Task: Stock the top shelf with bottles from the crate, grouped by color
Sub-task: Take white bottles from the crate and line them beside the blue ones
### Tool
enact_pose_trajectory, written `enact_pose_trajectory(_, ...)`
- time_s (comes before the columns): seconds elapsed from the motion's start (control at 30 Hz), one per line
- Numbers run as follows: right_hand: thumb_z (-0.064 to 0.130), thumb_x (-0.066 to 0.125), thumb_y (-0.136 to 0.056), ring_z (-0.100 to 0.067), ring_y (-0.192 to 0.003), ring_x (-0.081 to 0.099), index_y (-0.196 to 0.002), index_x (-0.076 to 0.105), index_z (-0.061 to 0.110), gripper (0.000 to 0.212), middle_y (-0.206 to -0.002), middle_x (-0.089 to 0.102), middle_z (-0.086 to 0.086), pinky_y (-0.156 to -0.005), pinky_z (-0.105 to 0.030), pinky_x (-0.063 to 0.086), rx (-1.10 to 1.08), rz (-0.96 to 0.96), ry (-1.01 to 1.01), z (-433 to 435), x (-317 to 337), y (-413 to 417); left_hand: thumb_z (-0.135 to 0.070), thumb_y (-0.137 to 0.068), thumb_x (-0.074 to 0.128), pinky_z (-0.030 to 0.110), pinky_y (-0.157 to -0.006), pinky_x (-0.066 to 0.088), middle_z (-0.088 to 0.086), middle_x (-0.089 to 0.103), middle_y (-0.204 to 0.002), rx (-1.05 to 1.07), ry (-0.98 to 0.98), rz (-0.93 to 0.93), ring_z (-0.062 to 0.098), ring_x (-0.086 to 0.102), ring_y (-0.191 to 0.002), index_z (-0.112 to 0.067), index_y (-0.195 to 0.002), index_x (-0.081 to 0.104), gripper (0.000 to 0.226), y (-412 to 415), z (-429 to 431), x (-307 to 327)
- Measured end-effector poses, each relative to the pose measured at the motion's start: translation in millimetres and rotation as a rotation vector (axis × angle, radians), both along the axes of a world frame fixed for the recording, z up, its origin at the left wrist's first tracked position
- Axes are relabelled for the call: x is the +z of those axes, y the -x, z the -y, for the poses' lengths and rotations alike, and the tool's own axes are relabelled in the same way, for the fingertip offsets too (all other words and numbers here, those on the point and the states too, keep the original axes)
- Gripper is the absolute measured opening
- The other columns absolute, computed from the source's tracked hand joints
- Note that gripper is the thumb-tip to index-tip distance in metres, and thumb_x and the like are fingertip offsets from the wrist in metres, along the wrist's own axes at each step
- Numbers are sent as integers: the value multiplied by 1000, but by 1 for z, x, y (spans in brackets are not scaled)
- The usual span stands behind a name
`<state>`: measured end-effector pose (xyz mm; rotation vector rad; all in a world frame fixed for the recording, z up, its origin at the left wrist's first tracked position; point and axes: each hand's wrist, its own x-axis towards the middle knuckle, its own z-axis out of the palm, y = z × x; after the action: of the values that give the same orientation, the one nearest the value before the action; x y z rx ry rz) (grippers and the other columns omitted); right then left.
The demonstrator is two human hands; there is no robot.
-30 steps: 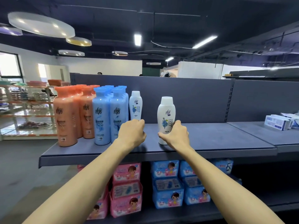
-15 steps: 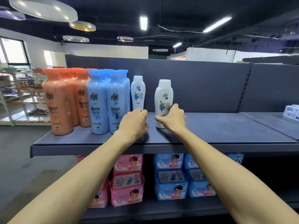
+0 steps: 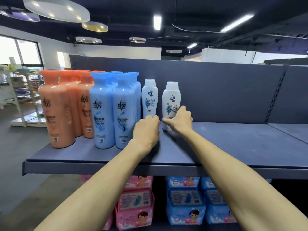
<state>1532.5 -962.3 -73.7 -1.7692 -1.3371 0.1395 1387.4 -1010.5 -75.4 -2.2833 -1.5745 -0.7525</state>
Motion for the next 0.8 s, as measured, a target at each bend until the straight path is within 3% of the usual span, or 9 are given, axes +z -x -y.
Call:
enact_pose_trajectory(0.23,41,82,-65,-28,-87,52,-99,40,12,61,-94,51,-1,-67,-33,39,10,-10,13,-28,2,1,-2,-88,47,35,-64,33,12,57,-104,26,22,-3,36,60,-91,-17,-90,38,18,-10,-17,2)
enact_pose_trajectory(0.37,41,81,-68,-33,-93,58,-99,39,11,60,-98,54,-6,-67,-34,41,4,5,12,-40,2,2,-4,-89,46,34,-64,32,12,58,-106,14,8,2,36,60,-93,-12,-101,49,14,-14,-24,-2)
enact_pose_trajectory(0.63,37,80,-73,-38,-103,61,-106,42,6,60,-111,60,-15,-70,-34,41,-6,34,15,-57,3,4,-4,-89,44,36,-66,32,12,58,-102,-25,-9,51,37,60,-93,-18,-89,34,17,-18,-36,-13)
enact_pose_trajectory(0.8,37,81,-75,-40,-106,60,-110,43,4,62,-115,60,-17,-71,-34,41,4,42,28,-59,2,3,-8,-90,45,36,-68,33,12,58,-104,-20,10,33,37,60,-94,-14,-95,44,9,-20,-41,-11)
